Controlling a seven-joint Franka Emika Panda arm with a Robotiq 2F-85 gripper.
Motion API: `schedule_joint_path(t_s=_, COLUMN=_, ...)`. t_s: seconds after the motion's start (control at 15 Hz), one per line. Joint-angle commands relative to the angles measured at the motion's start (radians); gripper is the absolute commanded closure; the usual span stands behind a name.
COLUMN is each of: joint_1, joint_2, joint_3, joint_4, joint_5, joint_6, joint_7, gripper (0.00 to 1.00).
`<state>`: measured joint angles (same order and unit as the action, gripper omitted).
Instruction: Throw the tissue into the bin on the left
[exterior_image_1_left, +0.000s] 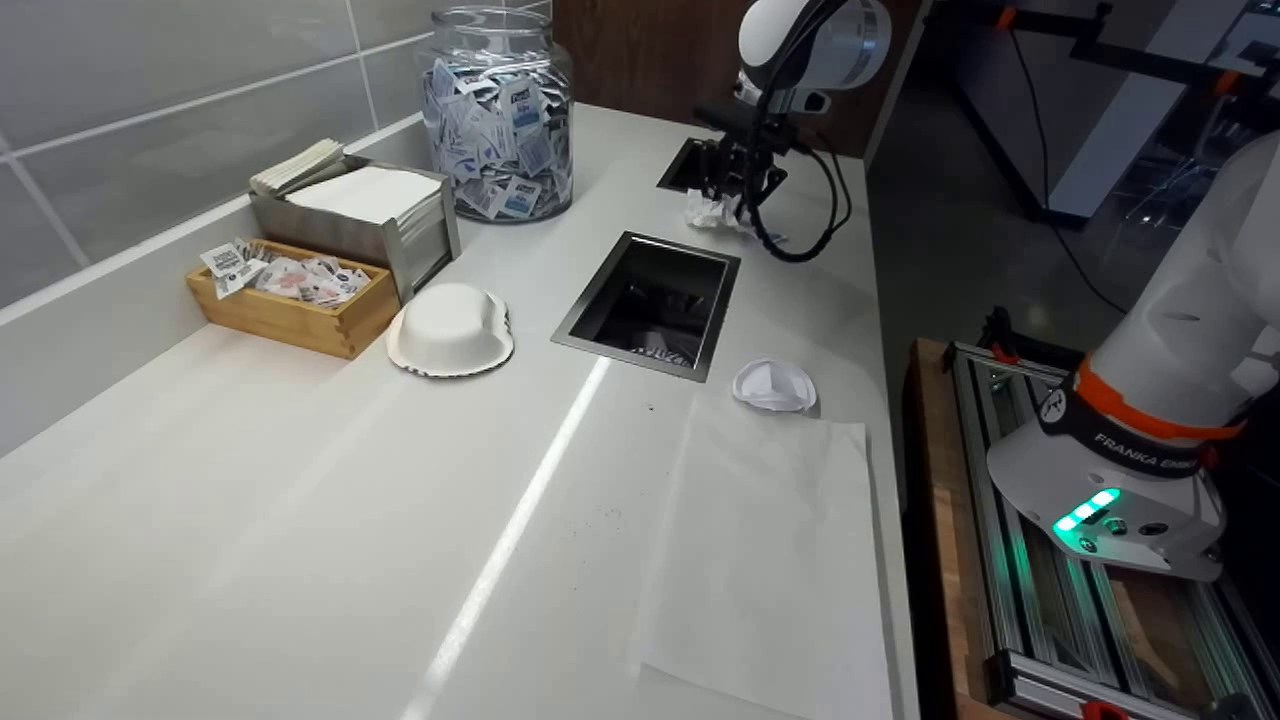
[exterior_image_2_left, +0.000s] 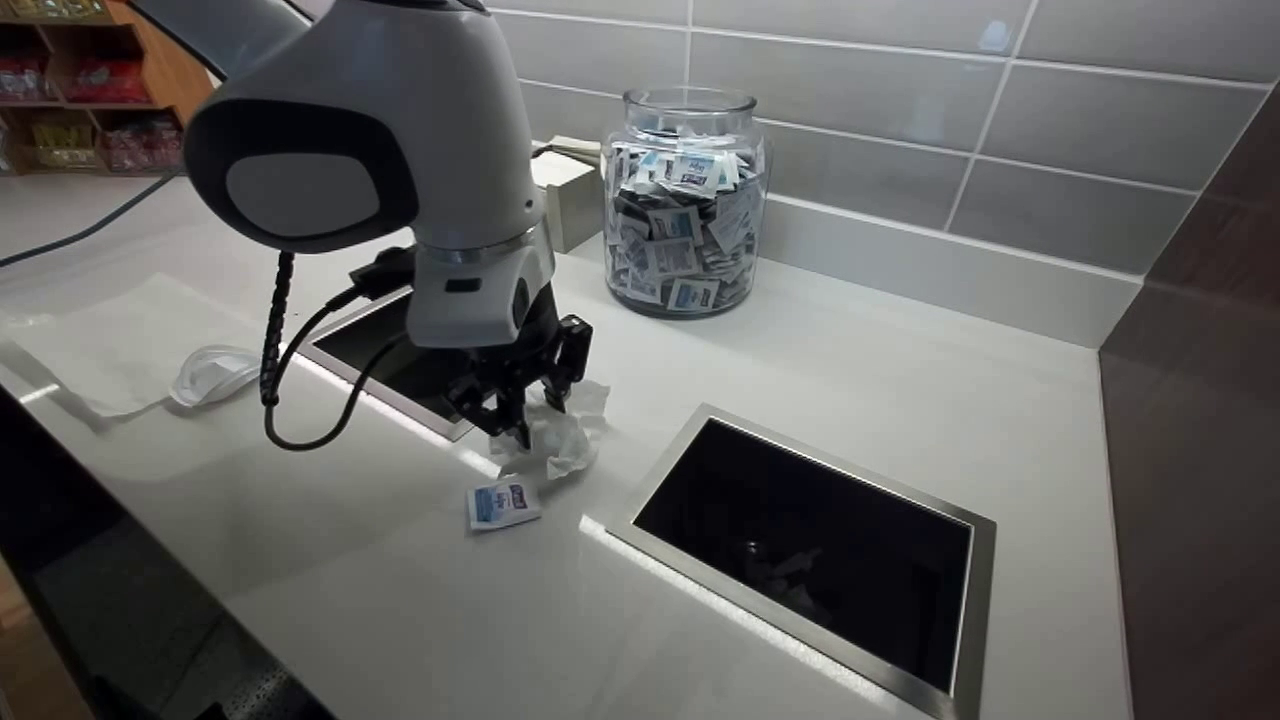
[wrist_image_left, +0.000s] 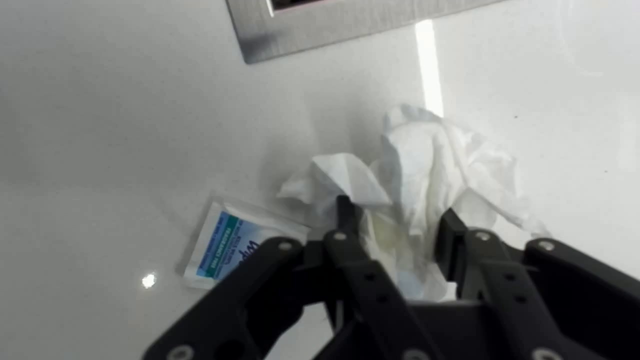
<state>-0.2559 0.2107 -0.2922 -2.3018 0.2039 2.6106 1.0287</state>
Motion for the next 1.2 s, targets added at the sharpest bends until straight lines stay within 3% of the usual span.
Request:
schedule_joint_path(t_s=0.0, joint_1=0.012, joint_2=-0.037, joint_3=-0.007, joint_4=-0.017, joint_5=0.01, joint_6=0.01, joint_7=0.0, gripper=0.28)
schedule_joint_path(t_s=0.2, joint_1=0.016, joint_2=-0.055, joint_3=-0.003, joint_4=-0.017, joint_5=0.009, joint_6=0.009, joint_7=-0.003, gripper=0.04)
schedule_joint_path(t_s=0.27, joint_1=0.016, joint_2=-0.055, joint_3=-0.001, joint_4=-0.012, joint_5=0.011, joint_6=0.008, joint_7=-0.005, gripper=0.01)
schedule_joint_path(t_s=1.13, joint_1=0.013, joint_2=0.065, joint_3=0.016, joint_4=0.111, joint_5=0.042, joint_6=-0.049, joint_7=-0.068, gripper=0.0)
